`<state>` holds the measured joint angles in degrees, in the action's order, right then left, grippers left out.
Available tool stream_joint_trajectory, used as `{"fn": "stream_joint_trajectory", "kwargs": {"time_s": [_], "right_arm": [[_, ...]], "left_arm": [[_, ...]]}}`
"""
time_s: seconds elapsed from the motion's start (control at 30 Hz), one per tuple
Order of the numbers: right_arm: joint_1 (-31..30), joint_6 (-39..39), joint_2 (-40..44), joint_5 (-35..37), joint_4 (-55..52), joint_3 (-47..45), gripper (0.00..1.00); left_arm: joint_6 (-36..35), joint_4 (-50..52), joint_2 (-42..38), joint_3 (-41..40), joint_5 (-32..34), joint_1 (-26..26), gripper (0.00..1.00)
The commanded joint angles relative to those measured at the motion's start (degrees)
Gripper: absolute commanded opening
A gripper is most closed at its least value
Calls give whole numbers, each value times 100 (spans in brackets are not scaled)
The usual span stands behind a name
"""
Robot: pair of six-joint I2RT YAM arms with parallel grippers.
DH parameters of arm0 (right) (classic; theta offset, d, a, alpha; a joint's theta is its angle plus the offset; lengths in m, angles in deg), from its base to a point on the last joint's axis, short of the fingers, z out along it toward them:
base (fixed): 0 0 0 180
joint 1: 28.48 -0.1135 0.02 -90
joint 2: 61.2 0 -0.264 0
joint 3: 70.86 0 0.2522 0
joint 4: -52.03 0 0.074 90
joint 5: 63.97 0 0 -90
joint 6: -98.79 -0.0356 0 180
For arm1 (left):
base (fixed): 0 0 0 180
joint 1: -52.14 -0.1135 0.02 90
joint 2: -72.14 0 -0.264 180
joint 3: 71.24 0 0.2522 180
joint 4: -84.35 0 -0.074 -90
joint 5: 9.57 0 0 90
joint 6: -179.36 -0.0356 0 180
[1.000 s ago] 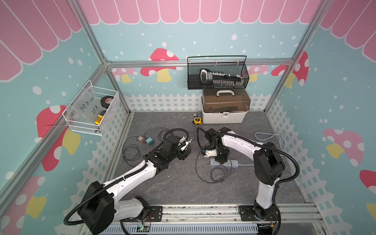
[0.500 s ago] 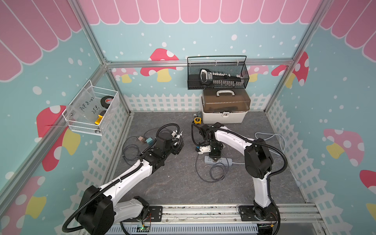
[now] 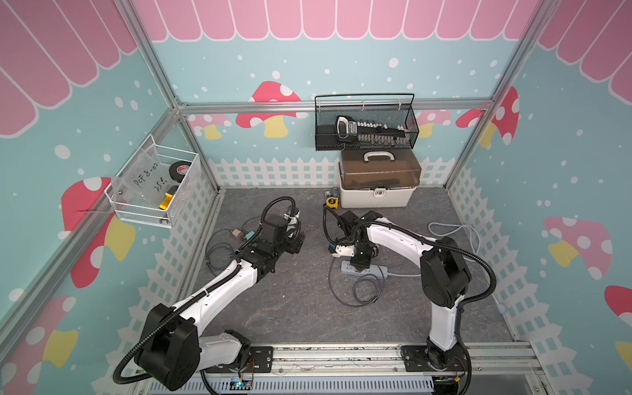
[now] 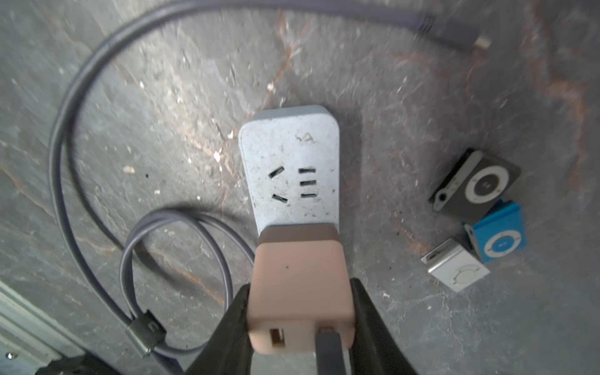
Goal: Charge mp3
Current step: Insert the plug into the socket, then pick up the charging cable from the center of the board.
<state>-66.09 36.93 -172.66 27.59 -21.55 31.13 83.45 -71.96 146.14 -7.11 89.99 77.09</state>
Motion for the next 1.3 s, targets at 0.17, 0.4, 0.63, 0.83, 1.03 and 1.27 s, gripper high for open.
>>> {"fn": "stream_joint_trajectory", "kwargs": {"time_s": [0.17, 0.4, 0.63, 0.83, 1.03, 1.27], "right_arm": [[-29, -107, 596, -482, 1226, -247, 61], [107, -16, 1189, -529, 1429, -474, 66], [572, -151, 2140, -686, 1930, -728, 70], [1166, -449, 2569, -659, 2197, -1055, 69], [1411, -487, 2998, -592, 2477, -1710, 67], [1576, -555, 3184, -521, 2614, -2040, 66]], "left_arm": [[859, 572, 275, 377, -397, -96, 79], [1402, 677, 545, 393, -846, -65, 76], [1835, 977, 1410, 886, -633, 524, 69], [2255, 1107, 2479, 1531, -763, 961, 64], [2256, 1208, 3288, 2051, -882, 1227, 59], [2163, 1337, 3767, 2364, -824, 1469, 55]]}}
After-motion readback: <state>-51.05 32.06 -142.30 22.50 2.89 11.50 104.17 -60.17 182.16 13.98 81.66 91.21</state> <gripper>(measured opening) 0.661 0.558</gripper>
